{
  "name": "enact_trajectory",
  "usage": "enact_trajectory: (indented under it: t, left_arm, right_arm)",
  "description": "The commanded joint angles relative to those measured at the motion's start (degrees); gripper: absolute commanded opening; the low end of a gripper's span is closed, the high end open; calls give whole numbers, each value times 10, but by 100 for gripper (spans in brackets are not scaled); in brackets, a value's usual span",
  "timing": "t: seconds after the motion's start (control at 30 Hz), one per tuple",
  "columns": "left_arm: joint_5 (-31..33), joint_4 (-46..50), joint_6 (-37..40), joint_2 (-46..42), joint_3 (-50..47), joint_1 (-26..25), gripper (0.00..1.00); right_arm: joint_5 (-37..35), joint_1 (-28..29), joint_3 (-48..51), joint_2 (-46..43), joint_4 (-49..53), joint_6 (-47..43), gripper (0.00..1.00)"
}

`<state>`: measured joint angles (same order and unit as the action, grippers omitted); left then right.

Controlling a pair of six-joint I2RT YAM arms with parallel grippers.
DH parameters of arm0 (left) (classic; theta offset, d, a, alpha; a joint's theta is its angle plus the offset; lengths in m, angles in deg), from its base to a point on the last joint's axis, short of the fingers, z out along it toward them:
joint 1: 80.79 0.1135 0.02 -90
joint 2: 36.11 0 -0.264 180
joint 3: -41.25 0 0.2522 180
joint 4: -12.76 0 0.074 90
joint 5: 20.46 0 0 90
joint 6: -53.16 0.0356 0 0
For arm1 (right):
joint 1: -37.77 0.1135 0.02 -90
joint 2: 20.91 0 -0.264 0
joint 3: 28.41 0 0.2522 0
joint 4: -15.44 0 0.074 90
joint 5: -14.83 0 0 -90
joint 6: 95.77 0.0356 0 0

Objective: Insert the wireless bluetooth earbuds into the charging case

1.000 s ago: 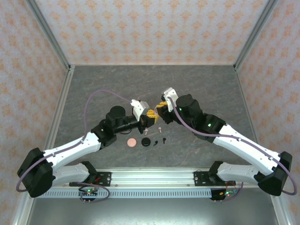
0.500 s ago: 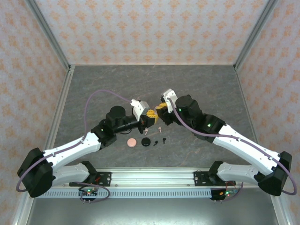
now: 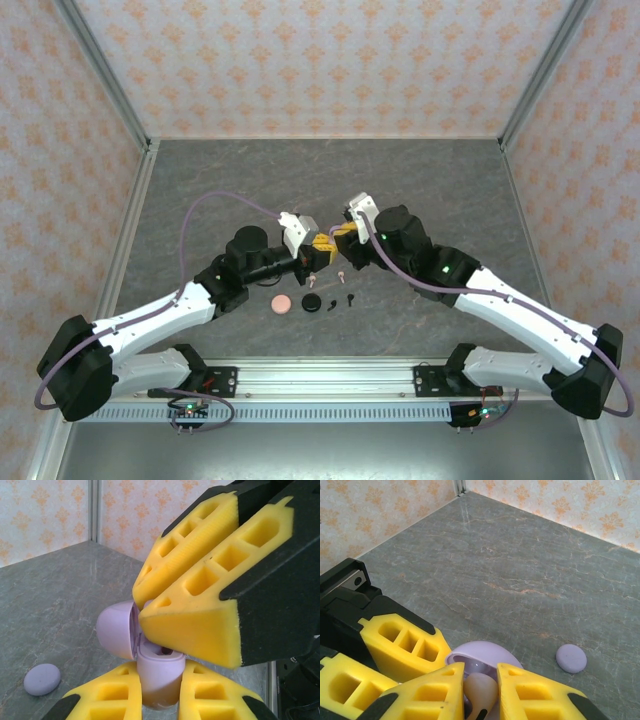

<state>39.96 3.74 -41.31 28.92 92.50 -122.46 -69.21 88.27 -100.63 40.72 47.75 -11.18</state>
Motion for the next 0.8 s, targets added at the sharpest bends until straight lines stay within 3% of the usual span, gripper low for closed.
enact_trajectory:
  t: [0.0,0.77]
  left_arm:
    - [-5,-28,-2,-2,18,-7,0]
    - [-7,-35,-9,-5,16,-9,0]
  right_arm:
    - [-17,4,1,-16,-25,0,21]
    - [-26,4,6,13,-61,-9,21]
